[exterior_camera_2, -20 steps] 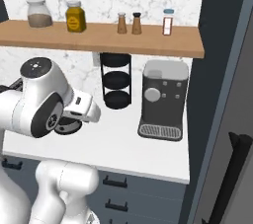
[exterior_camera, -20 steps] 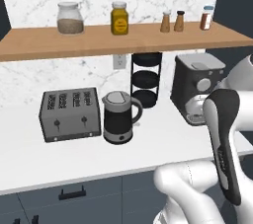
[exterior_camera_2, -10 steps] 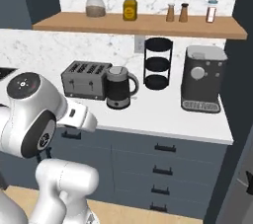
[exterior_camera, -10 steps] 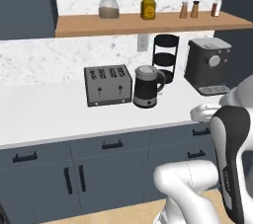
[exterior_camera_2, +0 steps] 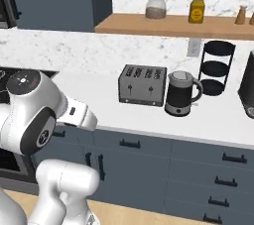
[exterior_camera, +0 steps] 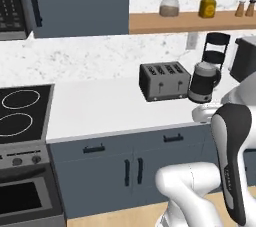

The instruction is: Navigate to the sink.

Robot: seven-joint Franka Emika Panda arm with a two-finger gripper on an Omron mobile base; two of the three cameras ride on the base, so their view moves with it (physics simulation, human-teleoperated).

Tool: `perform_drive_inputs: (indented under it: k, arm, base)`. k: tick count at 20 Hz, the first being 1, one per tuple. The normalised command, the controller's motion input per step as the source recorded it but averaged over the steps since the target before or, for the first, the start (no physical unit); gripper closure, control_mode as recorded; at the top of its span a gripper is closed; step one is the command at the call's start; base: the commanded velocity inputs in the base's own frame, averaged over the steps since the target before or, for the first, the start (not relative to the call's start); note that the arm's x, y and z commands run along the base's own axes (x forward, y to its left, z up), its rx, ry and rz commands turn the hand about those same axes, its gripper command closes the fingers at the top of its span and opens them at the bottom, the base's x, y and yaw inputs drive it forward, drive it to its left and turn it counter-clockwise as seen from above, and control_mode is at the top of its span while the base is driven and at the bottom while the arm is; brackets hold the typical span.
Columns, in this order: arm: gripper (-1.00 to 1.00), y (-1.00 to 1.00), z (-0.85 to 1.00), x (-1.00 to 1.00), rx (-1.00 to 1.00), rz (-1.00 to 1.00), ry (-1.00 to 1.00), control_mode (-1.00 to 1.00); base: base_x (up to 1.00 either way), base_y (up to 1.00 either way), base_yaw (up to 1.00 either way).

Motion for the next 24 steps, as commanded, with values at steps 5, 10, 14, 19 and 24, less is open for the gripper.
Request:
perform_drive_inputs:
  k: [5,10,14,19,24]
  arm:
    - [-1.00,0.00,0.00,0.00,0.00,0.00,0.00,1.00]
    - [-1.00,0.00,0.00,0.00,0.00,0.00,0.00,1.00]
    - [-1.00,0.00,0.00,0.00,0.00,0.00,0.00,1.00]
    - [-1.00,0.00,0.00,0.00,0.00,0.00,0.00,1.00]
    - [-1.00,0.00,0.00,0.00,0.00,0.00,0.00,1.00]
  base:
    - [0.31,1.00,0.00]
    - [0.32,1.00,0.00]
    - [0.33,1.00,0.00]
    - [0.22,1.00,0.00]
    - [0.00,1.00,0.00]
